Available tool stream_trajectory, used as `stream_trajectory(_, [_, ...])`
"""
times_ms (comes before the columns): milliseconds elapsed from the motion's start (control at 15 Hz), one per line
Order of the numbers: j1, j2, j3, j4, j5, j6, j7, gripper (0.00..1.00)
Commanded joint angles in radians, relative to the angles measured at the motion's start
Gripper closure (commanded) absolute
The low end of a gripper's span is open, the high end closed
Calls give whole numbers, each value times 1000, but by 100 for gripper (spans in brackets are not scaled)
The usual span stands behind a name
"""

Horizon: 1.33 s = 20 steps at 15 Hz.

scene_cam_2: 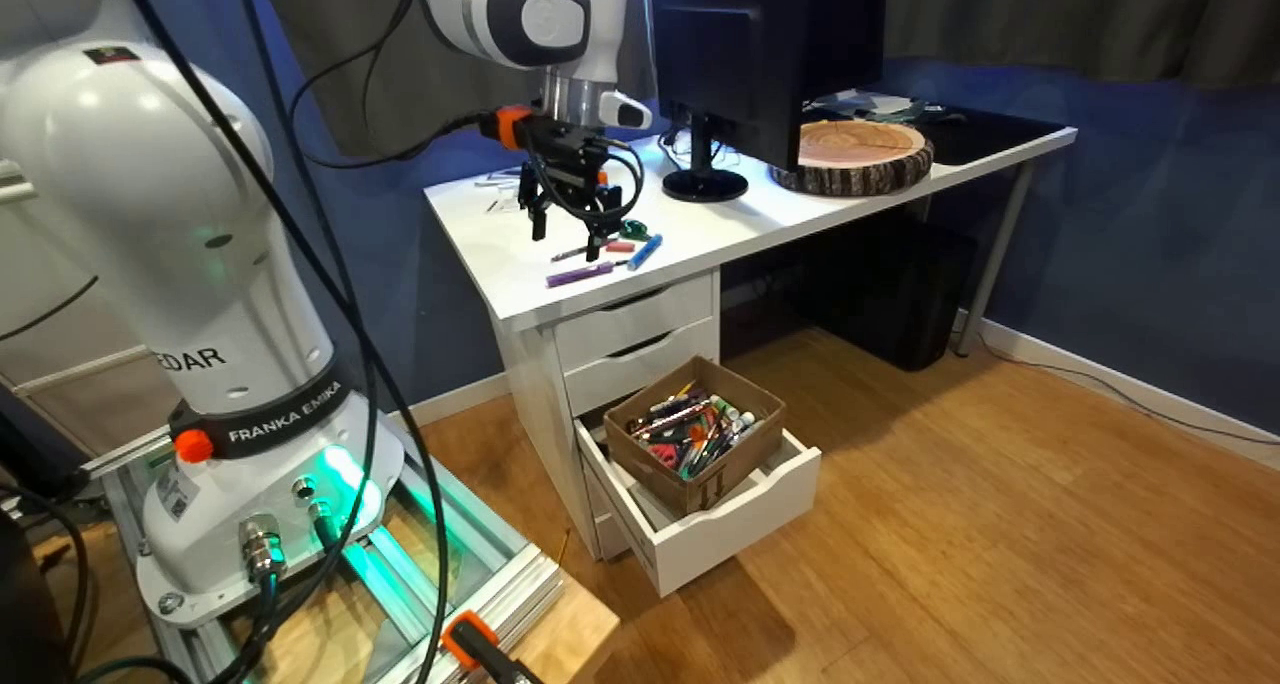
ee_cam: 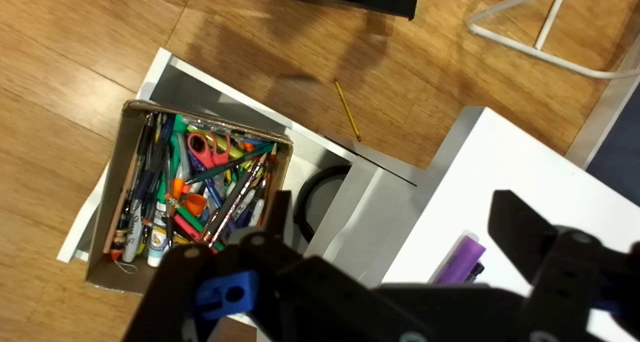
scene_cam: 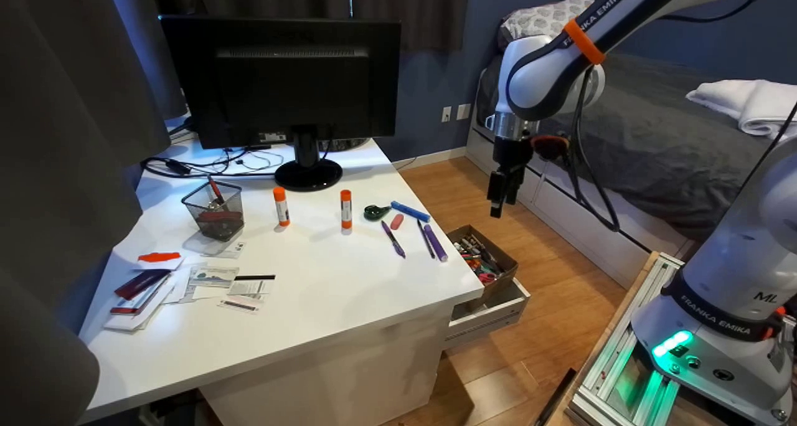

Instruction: Put the pencils inside the box

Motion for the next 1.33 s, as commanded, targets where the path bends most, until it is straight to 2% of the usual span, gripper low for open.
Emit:
stream_trajectory(0, [26,91,67,25,31,102,196,0])
stream_trajectory(200, [39,149,101,41,17,191,367,0])
stream_trajectory(467, [55,240,120,86,5,286,476,0])
stream_trajectory(867, [64,351,125,149,10,395,498,0])
stream_trajectory(1067, [68,387,123,171,8,416,504,12])
stream_trajectory(1133, [72,396,120,176,4,425,507,19])
stream_trajectory(1267, [74,410,125,185,9,439,507,18])
